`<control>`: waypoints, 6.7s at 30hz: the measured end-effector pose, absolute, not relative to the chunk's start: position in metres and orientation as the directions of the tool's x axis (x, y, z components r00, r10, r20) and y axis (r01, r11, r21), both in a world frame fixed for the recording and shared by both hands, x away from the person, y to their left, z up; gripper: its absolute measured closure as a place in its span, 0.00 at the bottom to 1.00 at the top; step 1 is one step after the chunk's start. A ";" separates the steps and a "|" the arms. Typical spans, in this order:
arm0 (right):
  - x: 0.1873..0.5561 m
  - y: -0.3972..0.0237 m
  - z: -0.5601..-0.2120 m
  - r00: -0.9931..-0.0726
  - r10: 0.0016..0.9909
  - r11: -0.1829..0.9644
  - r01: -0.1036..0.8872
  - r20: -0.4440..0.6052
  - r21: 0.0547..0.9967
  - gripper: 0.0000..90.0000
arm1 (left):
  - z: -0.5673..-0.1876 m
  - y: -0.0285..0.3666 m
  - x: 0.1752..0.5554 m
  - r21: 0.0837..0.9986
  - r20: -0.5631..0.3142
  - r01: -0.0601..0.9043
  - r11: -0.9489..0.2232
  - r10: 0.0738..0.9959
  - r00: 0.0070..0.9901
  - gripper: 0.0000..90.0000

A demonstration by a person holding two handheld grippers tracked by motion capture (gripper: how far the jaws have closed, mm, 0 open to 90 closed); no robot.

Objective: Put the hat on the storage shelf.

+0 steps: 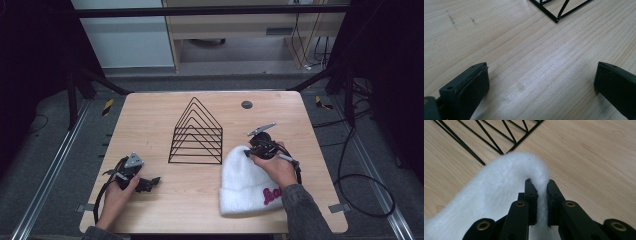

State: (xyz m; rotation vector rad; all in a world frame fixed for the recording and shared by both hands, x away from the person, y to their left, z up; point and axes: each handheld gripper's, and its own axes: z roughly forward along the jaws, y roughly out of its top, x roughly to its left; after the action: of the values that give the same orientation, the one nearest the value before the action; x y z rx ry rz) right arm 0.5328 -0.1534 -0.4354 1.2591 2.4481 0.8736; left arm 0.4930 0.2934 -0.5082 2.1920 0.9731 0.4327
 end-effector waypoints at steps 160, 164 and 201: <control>0.568 -0.058 -0.219 -0.628 0.772 0.329 0.265 -0.097 0.906 0.91 | -0.323 0.238 0.563 0.859 0.078 0.315 -0.404 0.711 0.699 0.87; 0.569 -0.056 -0.220 -0.629 0.771 0.329 0.263 -0.097 0.907 0.91 | -0.323 0.240 0.563 0.859 0.083 0.313 -0.406 0.713 0.697 0.87; 0.548 -0.055 -0.252 -0.682 0.725 0.377 0.277 -0.096 0.884 0.91 | -0.360 0.253 0.538 0.853 0.073 0.317 -0.415 0.696 0.715 0.87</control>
State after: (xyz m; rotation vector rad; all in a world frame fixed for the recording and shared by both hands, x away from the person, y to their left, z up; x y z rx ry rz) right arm 0.5482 -0.0550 -0.2522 0.8628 2.1677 1.2565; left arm 0.5385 0.2528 -0.3602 2.0187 0.7726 0.5309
